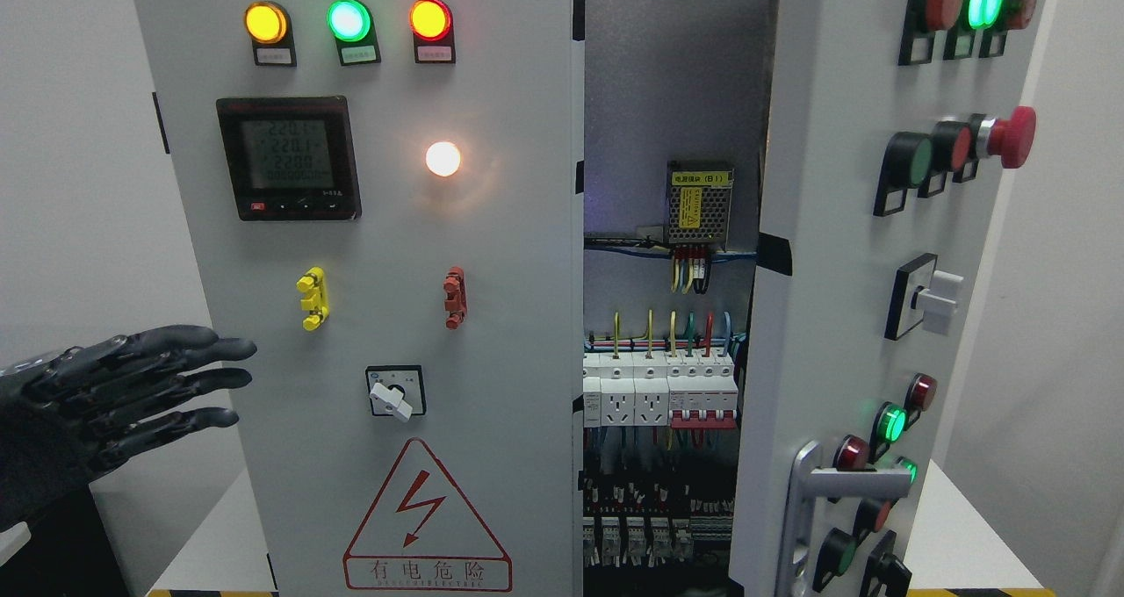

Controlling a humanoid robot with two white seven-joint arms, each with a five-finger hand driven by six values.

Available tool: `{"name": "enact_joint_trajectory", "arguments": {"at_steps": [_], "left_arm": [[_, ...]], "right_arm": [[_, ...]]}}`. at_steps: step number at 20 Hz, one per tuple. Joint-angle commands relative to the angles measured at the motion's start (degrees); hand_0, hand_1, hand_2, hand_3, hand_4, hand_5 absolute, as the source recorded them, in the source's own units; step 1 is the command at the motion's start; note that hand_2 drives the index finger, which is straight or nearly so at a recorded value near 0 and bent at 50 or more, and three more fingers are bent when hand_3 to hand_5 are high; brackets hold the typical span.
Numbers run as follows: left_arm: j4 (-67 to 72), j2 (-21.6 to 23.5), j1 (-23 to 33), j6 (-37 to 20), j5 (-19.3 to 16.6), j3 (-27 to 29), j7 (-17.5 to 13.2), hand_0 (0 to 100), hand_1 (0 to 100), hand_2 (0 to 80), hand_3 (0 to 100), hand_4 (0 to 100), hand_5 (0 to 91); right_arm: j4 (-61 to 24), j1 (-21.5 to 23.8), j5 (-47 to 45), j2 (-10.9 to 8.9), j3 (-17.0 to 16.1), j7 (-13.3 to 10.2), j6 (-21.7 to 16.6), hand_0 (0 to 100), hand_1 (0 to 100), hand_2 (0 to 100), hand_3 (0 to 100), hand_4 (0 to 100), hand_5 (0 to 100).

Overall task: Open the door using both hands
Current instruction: 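Raise the left hand toward the gap at the ajar door's edge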

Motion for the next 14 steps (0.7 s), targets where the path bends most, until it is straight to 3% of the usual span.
{"name": "enact_joint_trajectory", "arguments": {"at_steps": [1, 4, 11, 14], "left_arm": [[3.50, -6.22, -21.69, 3.68, 0.07, -35.02, 0.03, 0, 0, 0.0, 0, 3, 0.0], [5.52, -10.27, -27.94, 7.64, -0.02, -40.03, 0.11, 0, 0, 0.0, 0, 3, 0.0], [9.22, -16.16, -38.58, 8.00, 0.68, -49.09, 0.20, 0, 0, 0.0, 0, 3, 0.0], [9.83, -17.65, -45.07, 7.92, 3.57, -55.14, 1.69, 0, 0, 0.0, 0, 3, 0.0]], "right_arm": [[-0.05, 0.00, 0.00, 0.05, 0.00, -0.01, 0.03, 11, 0, 0, 0, 0, 0], [-0.05, 0.00, 0.00, 0.05, 0.00, -0.01, 0.03, 11, 0, 0, 0, 0, 0], [-0.05, 0.00, 0.00, -0.04, 0.00, -0.01, 0.03, 11, 0, 0, 0, 0, 0], [-0.05, 0.00, 0.00, -0.04, 0.00, -0.01, 0.03, 11, 0, 0, 0, 0, 0]]}}
